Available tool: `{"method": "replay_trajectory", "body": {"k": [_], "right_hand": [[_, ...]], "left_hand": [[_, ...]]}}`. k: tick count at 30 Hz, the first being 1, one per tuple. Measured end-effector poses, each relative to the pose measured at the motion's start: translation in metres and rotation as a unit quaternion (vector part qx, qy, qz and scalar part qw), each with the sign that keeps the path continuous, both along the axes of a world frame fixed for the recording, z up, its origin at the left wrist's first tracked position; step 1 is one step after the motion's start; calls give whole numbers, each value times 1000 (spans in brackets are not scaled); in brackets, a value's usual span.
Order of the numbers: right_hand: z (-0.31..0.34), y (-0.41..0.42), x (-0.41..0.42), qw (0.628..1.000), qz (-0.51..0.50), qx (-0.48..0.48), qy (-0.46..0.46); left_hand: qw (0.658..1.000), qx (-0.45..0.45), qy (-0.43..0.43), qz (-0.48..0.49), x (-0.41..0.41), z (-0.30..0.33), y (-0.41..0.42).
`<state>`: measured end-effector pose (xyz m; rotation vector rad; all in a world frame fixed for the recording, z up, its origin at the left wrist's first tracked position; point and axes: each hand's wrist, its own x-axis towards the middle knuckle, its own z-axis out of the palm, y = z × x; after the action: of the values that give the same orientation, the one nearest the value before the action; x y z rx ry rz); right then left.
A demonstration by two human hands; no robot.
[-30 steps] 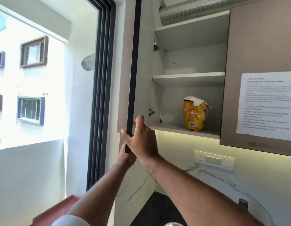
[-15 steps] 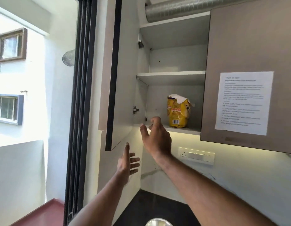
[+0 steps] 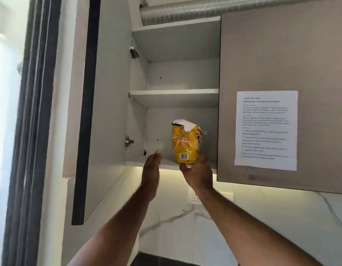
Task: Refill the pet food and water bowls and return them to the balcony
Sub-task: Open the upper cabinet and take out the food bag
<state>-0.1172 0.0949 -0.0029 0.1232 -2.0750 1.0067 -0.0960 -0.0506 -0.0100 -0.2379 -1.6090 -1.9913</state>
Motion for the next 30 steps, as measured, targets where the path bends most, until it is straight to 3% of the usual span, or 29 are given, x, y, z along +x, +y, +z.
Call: {"method": "replay_trajectory", "body": {"k": [4,17,21,30], "right_hand": [[10,-10,-55,1000,-11,-8,15],[61,-60,-171,980,-152,-21,-128],[59,-61,-184,976,-177,-29,-123],[58,-16,-169,994,-70,-50,-71]], "left_hand": [[998,-50,31,12,-45,24,1],[998,-49,31,-35,-167,54,-31],[998,-44,23,-35,-183,51,-32],[995,-84,-45,-38,-194,56,-31]]}}
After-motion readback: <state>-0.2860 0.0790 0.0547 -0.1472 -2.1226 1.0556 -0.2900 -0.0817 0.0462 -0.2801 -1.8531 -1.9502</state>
